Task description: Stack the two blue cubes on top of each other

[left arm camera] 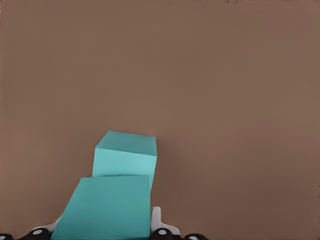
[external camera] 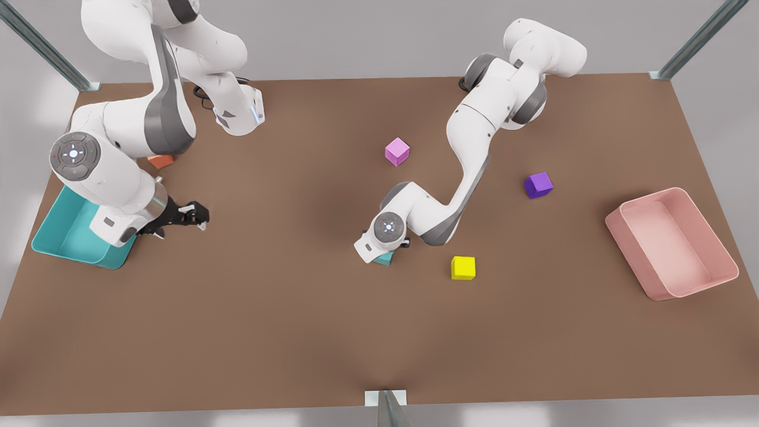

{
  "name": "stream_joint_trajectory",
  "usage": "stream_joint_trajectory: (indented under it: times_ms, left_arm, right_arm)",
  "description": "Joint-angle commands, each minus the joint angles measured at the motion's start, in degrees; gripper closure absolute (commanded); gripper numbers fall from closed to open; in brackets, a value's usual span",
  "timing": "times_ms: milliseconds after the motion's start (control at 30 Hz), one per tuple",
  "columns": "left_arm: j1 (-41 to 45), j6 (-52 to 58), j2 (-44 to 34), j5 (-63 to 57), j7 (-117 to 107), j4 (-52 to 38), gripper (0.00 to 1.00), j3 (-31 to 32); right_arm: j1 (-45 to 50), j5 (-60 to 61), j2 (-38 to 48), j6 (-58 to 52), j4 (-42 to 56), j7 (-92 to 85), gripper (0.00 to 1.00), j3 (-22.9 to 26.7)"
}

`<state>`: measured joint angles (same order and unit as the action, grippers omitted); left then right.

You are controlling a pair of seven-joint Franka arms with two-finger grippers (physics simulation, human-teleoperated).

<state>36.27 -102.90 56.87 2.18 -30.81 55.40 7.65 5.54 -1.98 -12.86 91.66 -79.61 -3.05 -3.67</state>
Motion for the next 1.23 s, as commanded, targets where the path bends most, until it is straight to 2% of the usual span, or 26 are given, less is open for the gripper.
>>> stream_joint_trajectory:
  times_ms: [0,100,133,167,567,667,700,767,800,833,900,967,1000,1067,1200]
  left_arm:
    - [0.0,-0.3,-0.1,0.3,-12.8,0.0,0.22,0.0]
    - [0.0,-0.7,-0.1,0.3,-12.8,0.0,0.22,0.0]
    - [-0.1,-0.7,-0.1,0.3,-12.8,-0.1,0.06,0.0]
    - [-0.1,-0.8,-0.1,0.3,-12.8,-0.1,0.00,-0.1]
    - [-0.4,2.3,-2.1,1.8,-13.1,-0.1,0.00,0.3]
    - [-0.5,6.2,-4.3,2.0,-13.0,-0.1,0.00,0.2]
    - [-0.5,9.5,-6.8,1.9,-13.0,-0.1,0.00,0.2]
    - [-4.8,26.5,-18.7,1.9,-12.9,-0.1,0.00,-0.1]
    - [-12.0,32.6,-24.7,1.7,-11.7,-0.2,0.00,0.0]
    - [-20.3,33.3,-27.9,1.4,-3.1,-0.2,0.00,0.0]
    - [-27.5,37.1,-30.6,-7.7,18.8,-0.1,0.00,-0.1]
    - [-32.8,28.1,-46.1,-7.2,26.7,25.6,0.00,-0.7]
    - [-32.2,31.8,-46.2,-5.3,26.8,24.2,0.00,-3.4]
    - [-32.0,32.4,-45.2,-5.2,26.8,21.2,0.00,-3.7]
    - [-32.1,32.8,-44.7,-3.6,26.8,21.0,0.00,-3.8]
  right_arm:
    - [-0.1,-0.7,-0.9,-1.8,1.7,-8.9,0.00,0.0]
    - [0.0,-0.8,-0.9,-1.8,1.8,-8.9,0.00,0.0]
    - [0.0,-0.8,-0.9,-1.8,1.7,-8.9,0.00,0.0]
    - [0.1,-0.8,-0.9,-1.9,1.7,-8.9,0.00,0.0]
    - [0.1,-0.9,-0.9,-1.9,1.9,-9.0,0.00,0.0]
    - [0.1,-1.0,-0.9,-1.9,2.0,-9.0,0.00,0.0]
    - [0.1,-1.0,-0.9,-1.9,2.0,-9.1,0.00,0.0]
    - [0.1,-0.9,-0.9,-2.0,2.0,-9.0,0.00,0.0]
    - [0.1,-0.9,-1.0,-2.0,2.0,-9.0,0.00,0.0]
    - [0.1,-0.9,-1.0,-1.9,2.0,-9.0,0.00,0.0]
    - [0.1,-0.9,-1.0,-1.9,2.0,-9.0,0.00,0.0]
    - [0.0,-1.0,-1.0,-1.9,2.1,-9.1,0.00,0.0]
    - [0.0,-1.0,-1.0,-2.0,2.1,-9.1,0.00,0.0]
    - [-0.1,-0.9,-1.0,-2.0,2.1,-9.1,0.00,0.1]
    - [-0.1,-0.9,-0.9,-2.1,2.1,-9.1,0.00,0.1]
